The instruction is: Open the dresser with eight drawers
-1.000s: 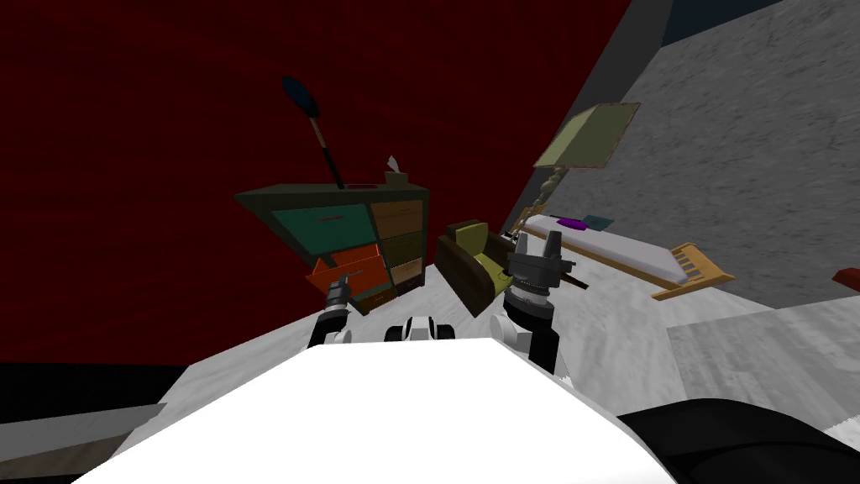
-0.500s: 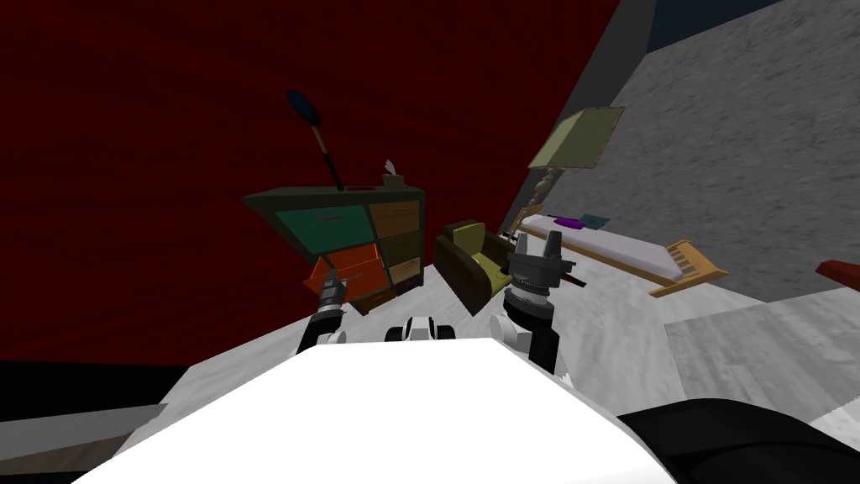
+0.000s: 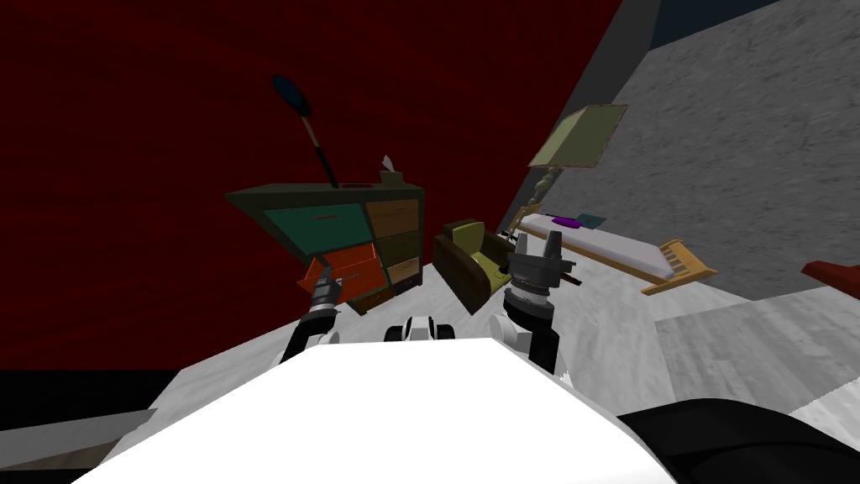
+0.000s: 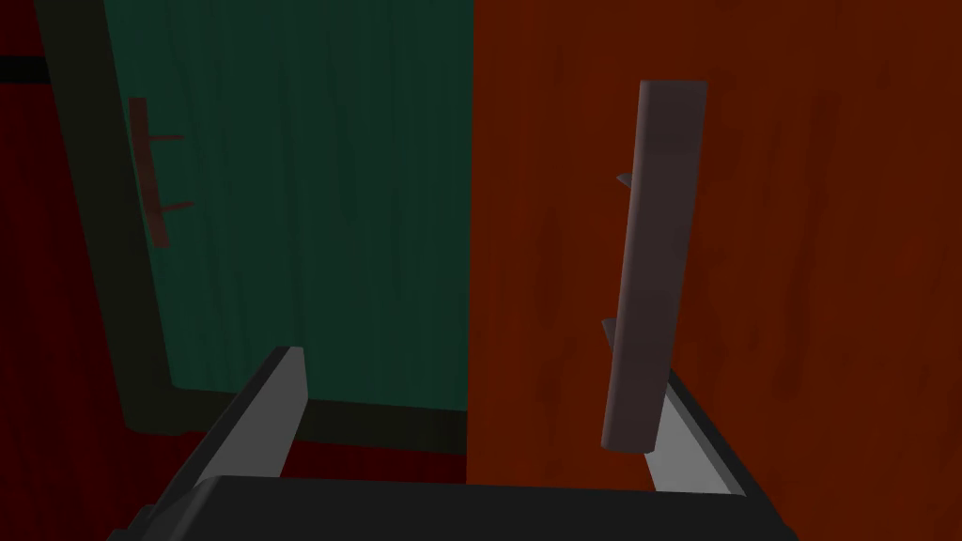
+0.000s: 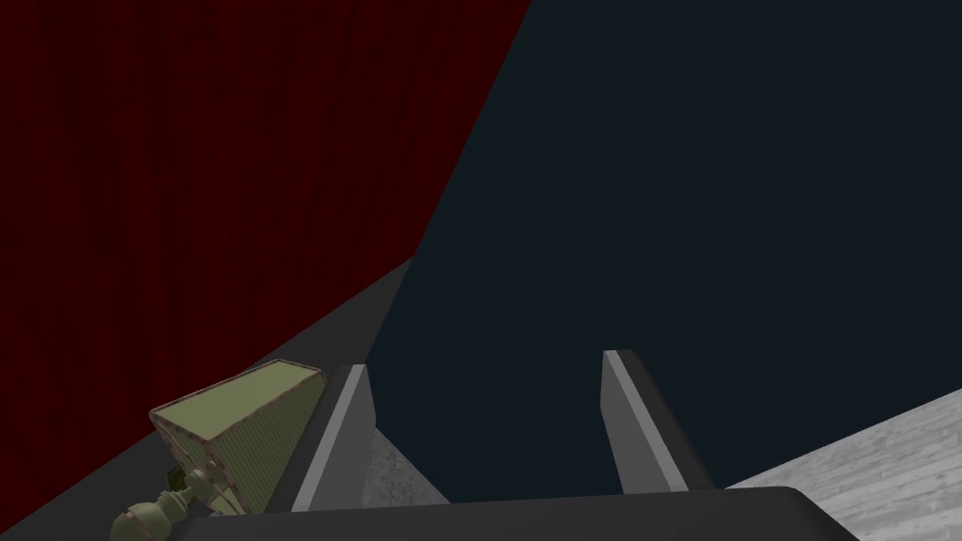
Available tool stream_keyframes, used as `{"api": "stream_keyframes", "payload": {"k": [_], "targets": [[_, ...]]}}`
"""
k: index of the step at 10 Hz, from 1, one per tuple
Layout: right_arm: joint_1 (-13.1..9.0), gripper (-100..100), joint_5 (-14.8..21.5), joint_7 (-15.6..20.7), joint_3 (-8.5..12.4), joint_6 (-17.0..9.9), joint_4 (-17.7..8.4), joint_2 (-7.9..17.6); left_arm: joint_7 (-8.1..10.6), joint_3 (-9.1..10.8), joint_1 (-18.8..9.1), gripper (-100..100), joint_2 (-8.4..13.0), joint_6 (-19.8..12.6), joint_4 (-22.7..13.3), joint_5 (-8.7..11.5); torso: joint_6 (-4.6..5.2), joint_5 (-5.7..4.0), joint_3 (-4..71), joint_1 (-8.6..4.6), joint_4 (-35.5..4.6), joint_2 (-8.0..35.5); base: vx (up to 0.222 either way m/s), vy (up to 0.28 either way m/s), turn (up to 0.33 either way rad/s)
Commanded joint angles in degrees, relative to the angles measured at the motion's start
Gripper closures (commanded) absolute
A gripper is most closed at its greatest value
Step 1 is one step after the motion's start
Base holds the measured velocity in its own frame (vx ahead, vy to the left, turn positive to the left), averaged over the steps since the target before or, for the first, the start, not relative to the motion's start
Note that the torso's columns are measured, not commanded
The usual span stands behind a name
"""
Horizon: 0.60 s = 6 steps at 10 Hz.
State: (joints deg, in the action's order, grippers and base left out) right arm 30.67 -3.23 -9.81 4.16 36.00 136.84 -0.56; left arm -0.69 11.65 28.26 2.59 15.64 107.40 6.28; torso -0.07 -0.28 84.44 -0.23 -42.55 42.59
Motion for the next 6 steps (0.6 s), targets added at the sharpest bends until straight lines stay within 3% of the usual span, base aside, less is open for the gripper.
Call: {"api": "stream_keyframes", "payload": {"k": [1, 6], "targets": [[0.0, 0, 0.0, 0.0, 0.0, 0.0, 0.0, 0.0, 0.06, 0.0, 0.1, 0, 0.0, -0.3, 0.1, 0.0, 0.03, 0.07, 0.0, 0.02, 0.1, 0.0, 0.0, 0.0, 0.0], [0.0, 0, 0.0, 0.0, 0.0, 0.0, 0.0, 0.0, 0.07, -0.09, 0.3, 0, -0.1, -0.6, -0.3, 0.0, 0.06, 0.23, 0.1, 0.19, 0.2, -0.3, 0.0, 0.0, 0.0]]}}
